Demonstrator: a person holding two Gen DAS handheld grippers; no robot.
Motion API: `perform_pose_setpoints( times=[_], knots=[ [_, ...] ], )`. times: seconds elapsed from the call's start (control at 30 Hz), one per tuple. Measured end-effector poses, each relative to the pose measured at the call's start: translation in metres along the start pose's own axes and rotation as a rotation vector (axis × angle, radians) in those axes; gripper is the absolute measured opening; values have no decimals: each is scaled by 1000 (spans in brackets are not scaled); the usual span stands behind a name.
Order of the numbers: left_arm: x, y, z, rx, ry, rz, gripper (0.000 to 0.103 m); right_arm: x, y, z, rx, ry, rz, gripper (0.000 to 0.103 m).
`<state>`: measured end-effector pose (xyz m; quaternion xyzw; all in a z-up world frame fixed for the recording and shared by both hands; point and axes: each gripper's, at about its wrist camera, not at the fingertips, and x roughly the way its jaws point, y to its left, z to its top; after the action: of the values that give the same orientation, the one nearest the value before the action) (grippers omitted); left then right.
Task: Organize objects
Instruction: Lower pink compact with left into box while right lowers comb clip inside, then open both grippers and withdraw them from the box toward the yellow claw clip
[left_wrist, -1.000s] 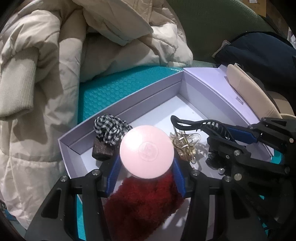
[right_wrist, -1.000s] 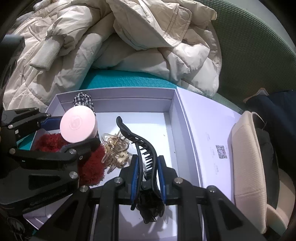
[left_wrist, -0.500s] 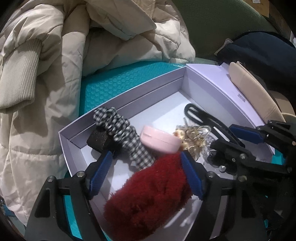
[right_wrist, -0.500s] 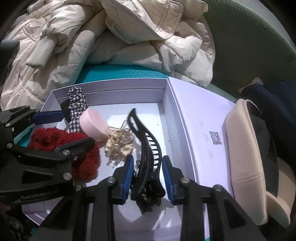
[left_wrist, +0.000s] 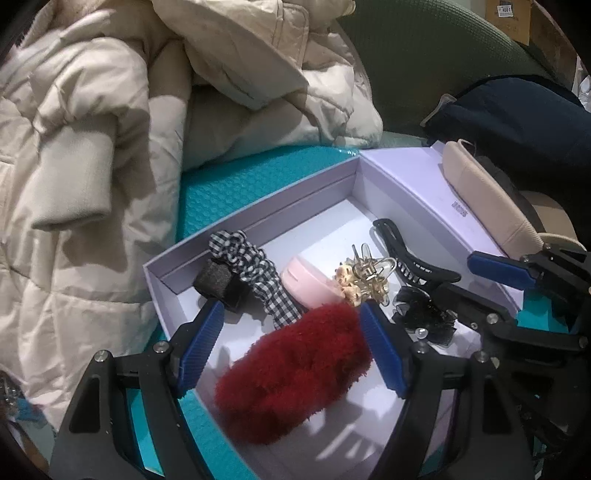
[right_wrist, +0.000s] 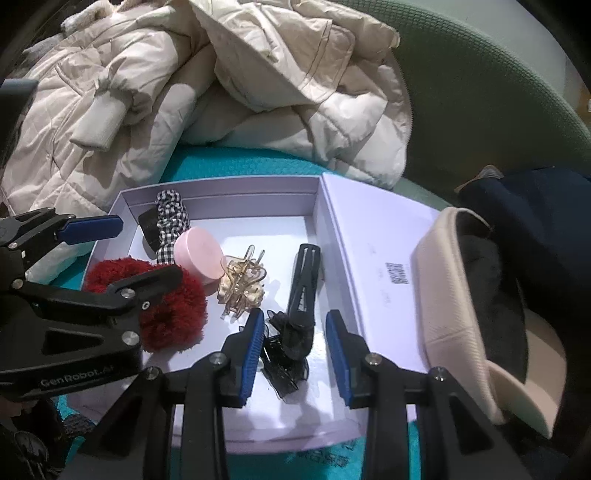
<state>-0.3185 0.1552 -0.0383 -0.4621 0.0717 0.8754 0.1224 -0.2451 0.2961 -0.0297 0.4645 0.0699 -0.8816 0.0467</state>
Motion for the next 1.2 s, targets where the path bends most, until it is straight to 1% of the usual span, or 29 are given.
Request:
perform_pose_setpoints(
  times=[0.2, 0.4, 0.6, 0.7, 0.83, 0.97, 1.2],
  knots=[
    [-31, 0, 8, 12, -35, 26, 75, -25, -3, 4, 10, -29, -7, 34],
    [-67, 5, 15, -3, -74, 37, 75, -54, 3, 8, 10, -65, -8, 34],
    [-101, 12, 13, -8, -96, 52, 75, -85, 11, 12, -2, -101, -8, 34],
    [-120, 17, 11, -20, -104, 55, 75, -104, 15, 12, -7, -123, -5, 34],
    [-145, 23, 6, -35, -118, 68, 75, -127, 22, 12, -14, -149, -2, 38],
    [-166, 29, -2, -50, -126, 71, 75, -148, 32, 9, -26, -170, 0, 38],
    [-200, 35, -24, -59, -128, 87, 75, -173, 57, 0, -68, -185, 20, 38]
  ],
)
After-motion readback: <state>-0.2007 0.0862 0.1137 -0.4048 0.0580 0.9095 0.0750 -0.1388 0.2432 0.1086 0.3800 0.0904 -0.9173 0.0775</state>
